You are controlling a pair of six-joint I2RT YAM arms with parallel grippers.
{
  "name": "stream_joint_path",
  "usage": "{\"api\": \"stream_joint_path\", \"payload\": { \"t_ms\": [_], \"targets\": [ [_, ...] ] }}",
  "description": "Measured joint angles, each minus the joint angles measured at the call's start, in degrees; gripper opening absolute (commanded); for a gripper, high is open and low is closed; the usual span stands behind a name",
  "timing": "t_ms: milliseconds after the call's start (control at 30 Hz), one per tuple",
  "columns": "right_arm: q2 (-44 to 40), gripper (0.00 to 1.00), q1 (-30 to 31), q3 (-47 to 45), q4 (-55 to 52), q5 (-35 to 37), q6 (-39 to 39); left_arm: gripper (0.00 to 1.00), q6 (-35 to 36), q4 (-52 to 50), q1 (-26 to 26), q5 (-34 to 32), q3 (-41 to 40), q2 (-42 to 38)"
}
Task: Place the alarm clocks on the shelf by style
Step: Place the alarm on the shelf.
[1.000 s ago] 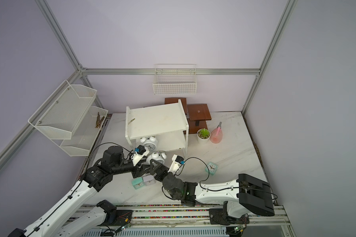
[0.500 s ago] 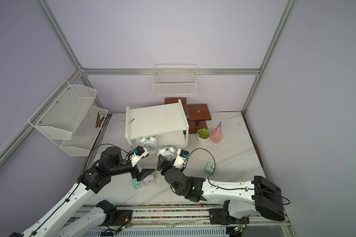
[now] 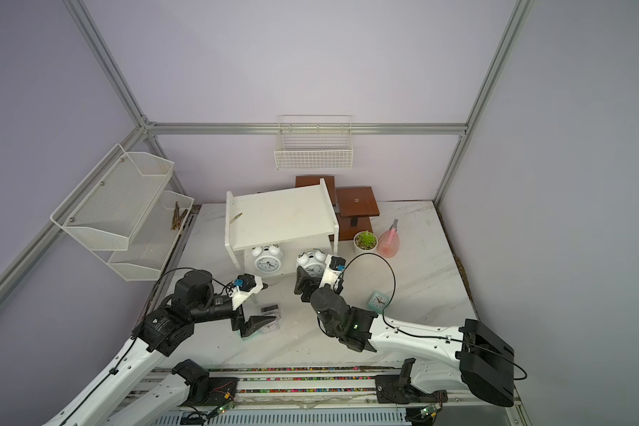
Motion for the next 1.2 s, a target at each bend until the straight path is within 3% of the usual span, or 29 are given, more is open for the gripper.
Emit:
{"api": "stream_joint_path", "payload": {
  "t_ms": [1200],
  "targets": [
    [13.77, 0.7, -5.73, 6.05, 11.41, 0.04, -4.48, 1.0, 2.19, -0.74, 0.0, 1.22, -2.82, -3.1]
  ]
}}
